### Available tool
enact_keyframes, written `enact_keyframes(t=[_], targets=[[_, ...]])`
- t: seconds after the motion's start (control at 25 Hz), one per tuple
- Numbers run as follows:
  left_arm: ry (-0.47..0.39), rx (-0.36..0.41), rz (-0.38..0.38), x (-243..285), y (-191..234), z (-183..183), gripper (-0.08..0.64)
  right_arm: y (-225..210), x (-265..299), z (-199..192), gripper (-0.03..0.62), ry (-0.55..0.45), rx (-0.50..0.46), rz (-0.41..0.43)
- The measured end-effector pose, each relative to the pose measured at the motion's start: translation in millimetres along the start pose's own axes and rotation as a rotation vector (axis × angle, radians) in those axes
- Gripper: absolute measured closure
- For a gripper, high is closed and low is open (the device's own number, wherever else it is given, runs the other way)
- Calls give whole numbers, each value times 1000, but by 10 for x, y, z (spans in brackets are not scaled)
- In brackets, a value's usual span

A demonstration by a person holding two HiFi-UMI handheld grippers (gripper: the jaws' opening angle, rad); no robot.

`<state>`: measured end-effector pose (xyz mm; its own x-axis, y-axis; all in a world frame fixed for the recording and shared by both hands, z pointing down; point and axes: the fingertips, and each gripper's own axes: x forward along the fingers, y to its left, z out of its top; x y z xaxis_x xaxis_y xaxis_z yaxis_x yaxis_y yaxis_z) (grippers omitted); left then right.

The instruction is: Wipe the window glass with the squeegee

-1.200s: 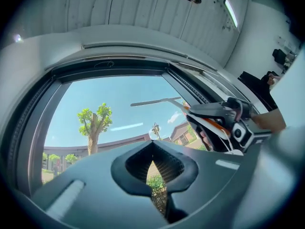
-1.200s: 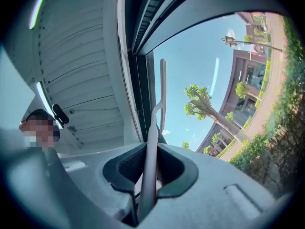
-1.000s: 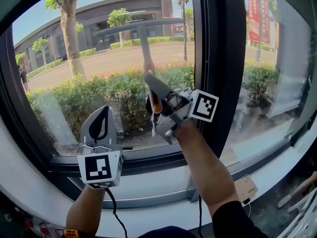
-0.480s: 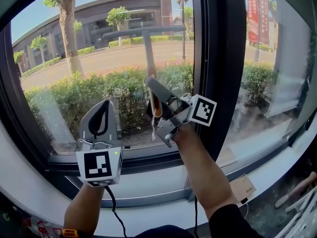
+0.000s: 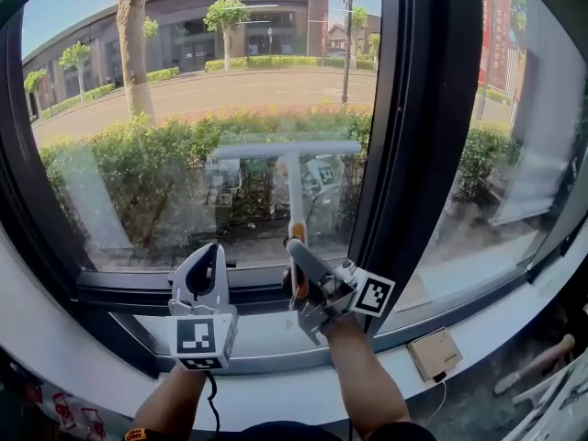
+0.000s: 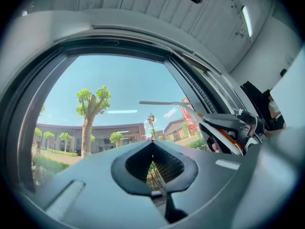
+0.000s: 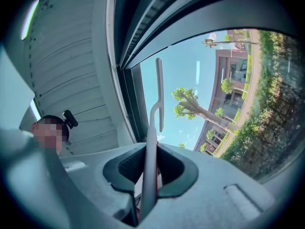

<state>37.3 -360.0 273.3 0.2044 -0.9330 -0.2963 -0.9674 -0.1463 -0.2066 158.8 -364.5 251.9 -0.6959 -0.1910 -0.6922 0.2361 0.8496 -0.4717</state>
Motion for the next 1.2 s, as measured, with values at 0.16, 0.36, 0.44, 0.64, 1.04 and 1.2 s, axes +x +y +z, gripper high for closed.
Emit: enact_keyframes(t=[0.16,0.36,0.44,0.64,1.04,1.2], targets=[[58,-39,2,-148,-56,-416,541,-124,-296,-177,545,-8,11,-42],[34,-31,-19,-160,-90,-340,541,-143,-319,-152,545,-4,4,-55],[40,-41,-16,-209,-51,-369,541,-114,-338,-159,545,-9,-14,-75],[76,-42,63,-473,141,-416,541,35,-383,-289,545,-9,-80,-134],[183,69,367,-1671,1957,-788,541,-240,687,-1966,545,196,-80,-123],[188,79,432,-2055,2646,-745,541,-222,1374,-2571,545,304,-74,-65]])
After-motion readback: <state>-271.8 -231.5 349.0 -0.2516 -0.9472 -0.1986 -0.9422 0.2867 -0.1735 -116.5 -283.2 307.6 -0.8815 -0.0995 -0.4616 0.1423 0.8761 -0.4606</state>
